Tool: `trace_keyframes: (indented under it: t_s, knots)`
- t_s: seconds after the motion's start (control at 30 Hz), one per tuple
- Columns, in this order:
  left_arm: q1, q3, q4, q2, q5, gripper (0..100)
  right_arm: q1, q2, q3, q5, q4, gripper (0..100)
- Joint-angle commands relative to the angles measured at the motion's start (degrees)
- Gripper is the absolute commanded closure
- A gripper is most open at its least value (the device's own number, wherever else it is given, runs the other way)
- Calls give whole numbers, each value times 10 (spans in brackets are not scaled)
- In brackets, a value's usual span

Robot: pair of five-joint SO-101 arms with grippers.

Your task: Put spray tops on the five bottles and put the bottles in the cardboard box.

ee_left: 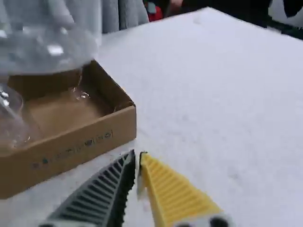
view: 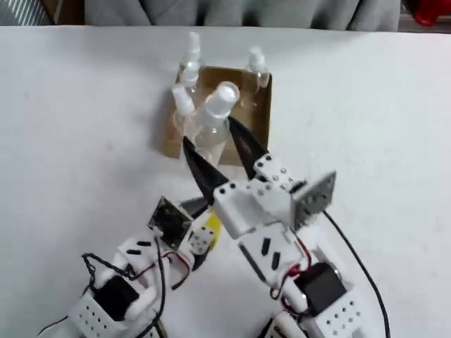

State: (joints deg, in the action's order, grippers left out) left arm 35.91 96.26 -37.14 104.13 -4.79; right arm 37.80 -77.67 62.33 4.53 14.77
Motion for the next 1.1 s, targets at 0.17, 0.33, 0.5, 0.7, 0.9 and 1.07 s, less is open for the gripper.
trace_keyframes:
  t_s: [0.17, 0.33, 0.5, 0.7, 0.9, 1.07]
  knots:
    - [-34, 8, 134, 8, 10, 980, 7, 51, -45, 8, -22, 984]
    - [-34, 8, 136, 8, 10, 980, 7, 87, -66, 8, -44, 984]
    - [-34, 8, 135, 8, 10, 980, 7, 145, -82, 8, -80, 984]
    - [-39, 8, 136, 8, 10, 980, 7, 179, -70, 11, -56, 984]
    - [-65, 8, 137, 8, 10, 980, 4, 172, -69, 13, 23, 984]
    - [-73, 8, 137, 8, 10, 980, 7, 119, -69, 14, 95, 984]
